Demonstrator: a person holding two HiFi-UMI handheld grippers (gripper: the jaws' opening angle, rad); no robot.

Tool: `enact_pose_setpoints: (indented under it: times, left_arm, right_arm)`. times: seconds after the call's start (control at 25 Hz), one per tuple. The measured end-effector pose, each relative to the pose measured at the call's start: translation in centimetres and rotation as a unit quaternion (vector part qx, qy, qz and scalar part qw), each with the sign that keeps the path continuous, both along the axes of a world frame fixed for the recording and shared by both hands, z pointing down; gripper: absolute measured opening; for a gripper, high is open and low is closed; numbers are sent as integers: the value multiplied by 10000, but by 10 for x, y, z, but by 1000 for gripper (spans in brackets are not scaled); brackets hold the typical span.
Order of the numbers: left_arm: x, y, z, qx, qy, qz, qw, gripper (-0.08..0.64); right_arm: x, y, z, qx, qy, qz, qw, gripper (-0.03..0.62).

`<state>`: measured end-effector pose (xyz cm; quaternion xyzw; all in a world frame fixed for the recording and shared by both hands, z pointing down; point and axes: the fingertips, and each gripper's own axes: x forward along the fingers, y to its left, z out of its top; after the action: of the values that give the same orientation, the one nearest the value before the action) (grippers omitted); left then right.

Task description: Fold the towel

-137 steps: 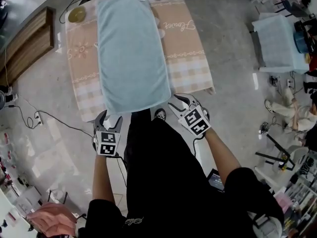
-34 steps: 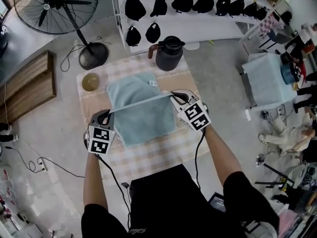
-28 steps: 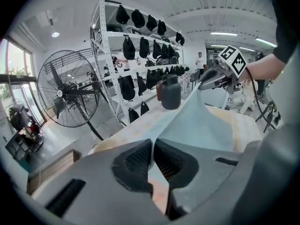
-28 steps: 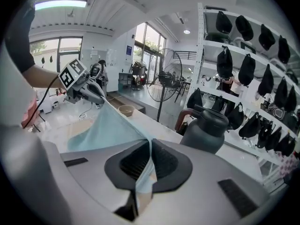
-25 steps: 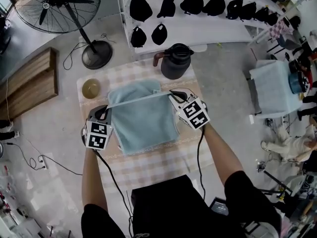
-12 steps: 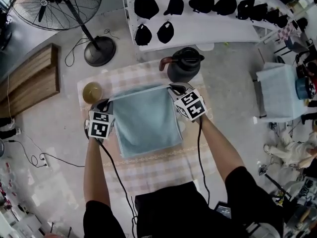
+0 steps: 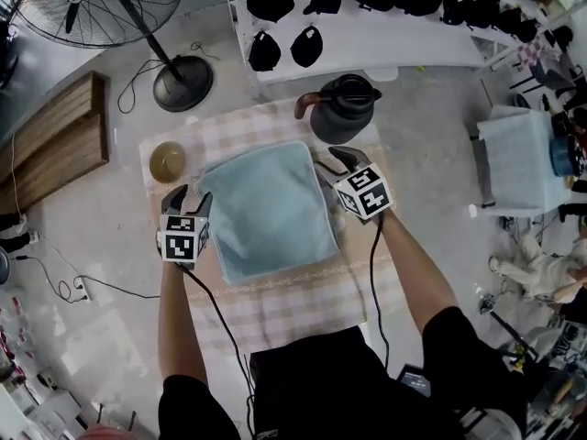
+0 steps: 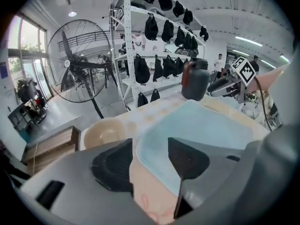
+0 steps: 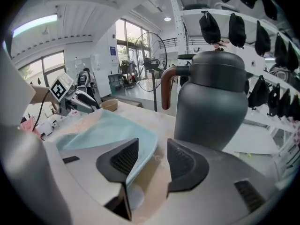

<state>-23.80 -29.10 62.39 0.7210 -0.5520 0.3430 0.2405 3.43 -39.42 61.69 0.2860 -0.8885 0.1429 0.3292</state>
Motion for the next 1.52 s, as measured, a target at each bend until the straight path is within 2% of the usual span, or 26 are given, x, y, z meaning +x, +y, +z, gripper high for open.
enact_pose_setpoints:
  times: [0.16, 0.28, 0.48, 0.6, 0.72, 0.84, 1.2, 1.4, 1.52]
  left_arm:
    - [-4, 52, 13, -180, 316, -297, 9989, 221]
    - [5, 89, 19, -260, 536, -360, 9976, 221]
    - [32, 154, 23, -386, 937, -305, 9944, 221]
    - [47, 192, 23, -472, 1170, -199, 9918, 221]
    - [61, 217, 22, -536, 1347, -72, 9894, 221]
    - [71, 229, 27, -610, 1459, -24, 9874, 221]
    - [86, 224, 40, -614, 1406, 89, 9881, 221]
    - [92, 224, 50, -756, 1360, 238, 9875, 219]
    - [100, 226, 47, -786, 1476, 313, 9854, 219]
  right_arm:
    - [28, 47, 6, -190, -45, -68, 9998, 173]
    - [39, 89, 10, -338, -80, -210, 9992, 173]
    - [46, 153, 17, -497, -70, -439, 9978, 173]
    - [54, 185, 21, -674, -117, -400, 9969, 173]
    - [62, 212, 24, -781, 16, -473, 9958, 173]
    - [67, 229, 32, -783, 266, -601, 9948, 173]
    - [64, 234, 52, -909, 437, -539, 9934, 173]
    - [63, 238, 60, -991, 579, -610, 9915, 170]
    - [64, 238, 59, -966, 646, -594, 9915, 116]
